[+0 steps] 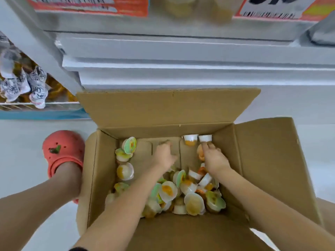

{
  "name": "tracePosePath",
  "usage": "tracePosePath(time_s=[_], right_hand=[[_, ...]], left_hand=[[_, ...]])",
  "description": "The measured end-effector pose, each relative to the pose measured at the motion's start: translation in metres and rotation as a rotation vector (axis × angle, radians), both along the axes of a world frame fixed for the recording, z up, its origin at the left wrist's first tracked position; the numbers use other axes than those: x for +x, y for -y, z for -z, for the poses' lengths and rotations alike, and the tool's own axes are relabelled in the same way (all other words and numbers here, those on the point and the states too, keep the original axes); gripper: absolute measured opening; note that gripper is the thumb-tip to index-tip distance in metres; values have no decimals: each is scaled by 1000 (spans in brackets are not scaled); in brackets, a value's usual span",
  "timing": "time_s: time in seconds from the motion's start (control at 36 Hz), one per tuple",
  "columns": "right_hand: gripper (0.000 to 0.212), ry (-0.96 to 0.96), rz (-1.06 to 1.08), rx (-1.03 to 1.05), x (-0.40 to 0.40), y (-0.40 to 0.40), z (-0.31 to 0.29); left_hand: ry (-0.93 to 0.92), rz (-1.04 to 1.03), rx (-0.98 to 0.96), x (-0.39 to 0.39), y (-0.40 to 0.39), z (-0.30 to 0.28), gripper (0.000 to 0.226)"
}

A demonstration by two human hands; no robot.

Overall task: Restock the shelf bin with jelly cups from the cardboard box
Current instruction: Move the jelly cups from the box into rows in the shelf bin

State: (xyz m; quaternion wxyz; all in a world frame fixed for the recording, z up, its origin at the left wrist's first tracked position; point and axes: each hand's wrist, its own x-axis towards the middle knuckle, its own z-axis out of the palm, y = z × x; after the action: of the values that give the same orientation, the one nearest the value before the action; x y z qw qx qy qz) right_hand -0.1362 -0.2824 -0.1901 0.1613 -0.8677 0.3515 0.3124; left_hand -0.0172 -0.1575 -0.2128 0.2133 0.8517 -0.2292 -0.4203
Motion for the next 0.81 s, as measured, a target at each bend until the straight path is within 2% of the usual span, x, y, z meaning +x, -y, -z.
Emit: tracePosePath(time_s=[0.14,0.19,0.25,0.31,0.33,0.44,0.58,0.67,0.75,0.81], right_hand=[[67,117,70,-36,-6,3,24],[70,153,105,-38,-7,1,31],[67,184,132,-39,-8,-1,35],[62,223,147,-56,-10,-2,38],[62,236,150,-65,-10,-3,39],[61,256,157,-120,-10,-8,43],[58,303,165,-81,-12,-5,43],[58,443,312,-3,-15,-8,34],[61,628,431,67,-18,-12,17],[63,677,420,96,-19,-12,0]], left_hand=[[-96,-267,-76,-21,50,16,28],[-91,-390,-57,-25,64,23,37],[-54,-472,-24,-29,74,30,57],[8,-496,14,-34,79,35,75],[25,-512,20,-36,80,35,76],[71,-563,-40,-41,78,39,59],[-45,-565,-170,-38,54,39,44],[-120,-532,-239,-34,31,28,38],[-189,-480,-319,-28,12,14,48],[-175,-429,-374,-20,1,-3,53]])
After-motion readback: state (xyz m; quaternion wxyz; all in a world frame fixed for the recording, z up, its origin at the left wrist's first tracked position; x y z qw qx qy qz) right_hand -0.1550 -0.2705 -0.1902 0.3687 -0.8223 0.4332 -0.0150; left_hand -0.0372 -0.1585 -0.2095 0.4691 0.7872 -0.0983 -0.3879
